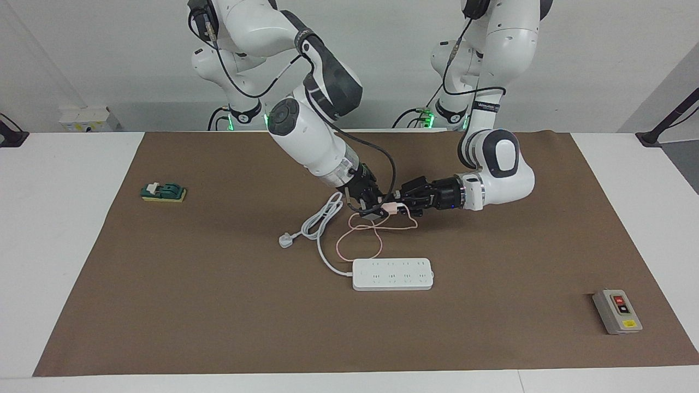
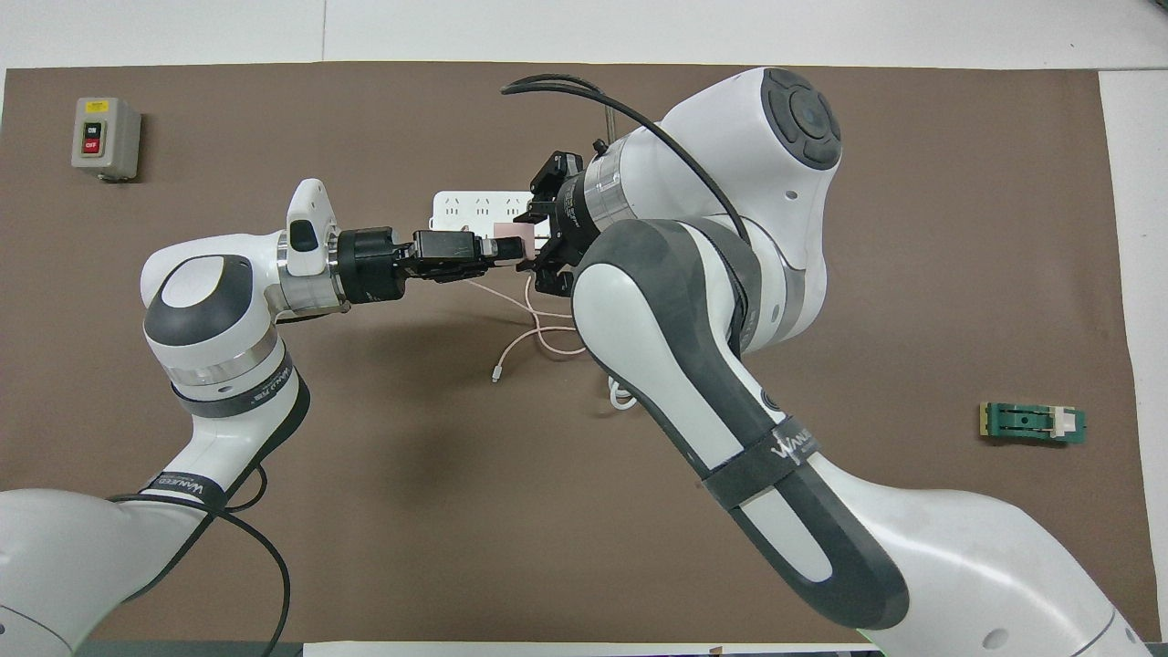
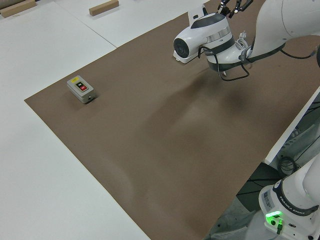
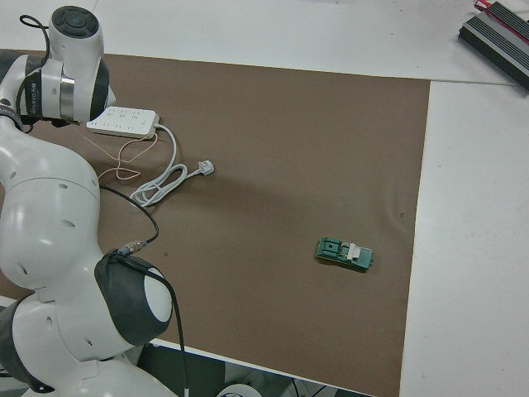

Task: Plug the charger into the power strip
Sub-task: 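Close the left gripper on the charger held by the right gripper, then pull the charger away with the left gripper while the right gripper retracts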

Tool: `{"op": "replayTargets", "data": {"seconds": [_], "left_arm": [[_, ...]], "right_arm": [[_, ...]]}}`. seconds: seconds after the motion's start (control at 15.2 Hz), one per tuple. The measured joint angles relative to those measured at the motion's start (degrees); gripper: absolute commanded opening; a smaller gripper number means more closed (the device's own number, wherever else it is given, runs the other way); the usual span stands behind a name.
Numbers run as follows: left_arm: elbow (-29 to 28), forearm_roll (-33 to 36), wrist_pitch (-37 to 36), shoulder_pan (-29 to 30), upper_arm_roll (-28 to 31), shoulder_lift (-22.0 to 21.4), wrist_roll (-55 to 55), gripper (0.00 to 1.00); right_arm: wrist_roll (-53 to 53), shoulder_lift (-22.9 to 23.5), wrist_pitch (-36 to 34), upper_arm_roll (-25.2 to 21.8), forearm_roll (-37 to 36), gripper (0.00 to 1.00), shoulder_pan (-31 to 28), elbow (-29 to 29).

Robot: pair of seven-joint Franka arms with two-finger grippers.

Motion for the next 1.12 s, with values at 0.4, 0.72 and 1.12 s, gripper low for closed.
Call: {"op": "replayTargets", "data": {"seconds": [0.4, 0.72, 1.12], "left_arm": [[0.5, 0.5, 0.0, 0.2, 0.3, 0.0, -3.7, 0.09], [2.4, 10.5, -5.0, 7.5, 1.0, 0.1, -8.7, 0.12], [13.2, 35.0, -12.4, 19.5, 1.3, 2.9, -9.7, 0.10]], "right_arm": [[0.3, 0.0, 0.0, 0.0, 0.0, 1.00, 0.0, 0.0], [0.3, 0.0, 0.0, -0.3, 0.0, 1.00, -0.2, 0.0], [-5.8, -1.1, -5.8, -1.2, 0.0, 1.00, -6.7, 0.9]]}}
